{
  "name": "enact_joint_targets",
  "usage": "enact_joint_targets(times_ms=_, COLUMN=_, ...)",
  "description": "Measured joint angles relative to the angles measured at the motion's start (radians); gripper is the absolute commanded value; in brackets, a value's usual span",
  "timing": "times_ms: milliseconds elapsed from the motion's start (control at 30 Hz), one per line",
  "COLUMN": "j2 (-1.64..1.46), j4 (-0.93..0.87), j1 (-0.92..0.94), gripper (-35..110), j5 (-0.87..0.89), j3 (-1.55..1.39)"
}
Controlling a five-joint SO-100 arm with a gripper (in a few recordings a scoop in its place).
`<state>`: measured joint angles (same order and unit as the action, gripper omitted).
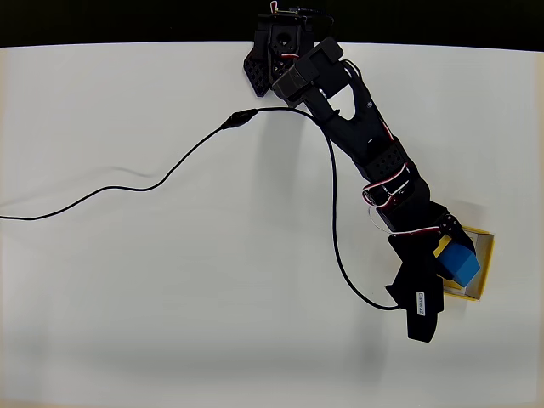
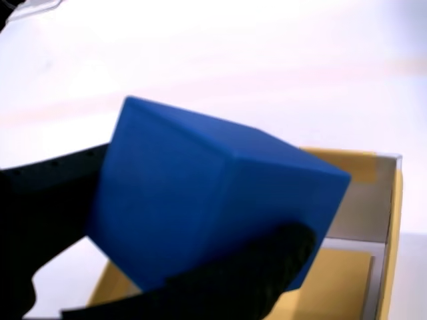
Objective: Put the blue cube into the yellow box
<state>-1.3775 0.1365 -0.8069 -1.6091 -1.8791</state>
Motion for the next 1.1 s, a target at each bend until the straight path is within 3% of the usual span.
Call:
enact_joint_targets(times_ms=233, j2=0.054, j4=0.0, j1=0.0, gripper=31, j5=0.048, j3=0.031)
enact_joint_targets(times_ms=500, j2=0.063, j4=-0.002, j1=0.002, gripper=34, j5=0.063, j3=0.035)
enact_joint_targets(times_ms=833, j2=0.044, j4=-0.091, j1=0.032, gripper=22, j5=-0.048, j3=0.057)
enact_joint_targets(times_ms=1100, j2=-0.152, j4=-0.318, j1=0.195, gripper=11, j5=-0.048, j3=0.057)
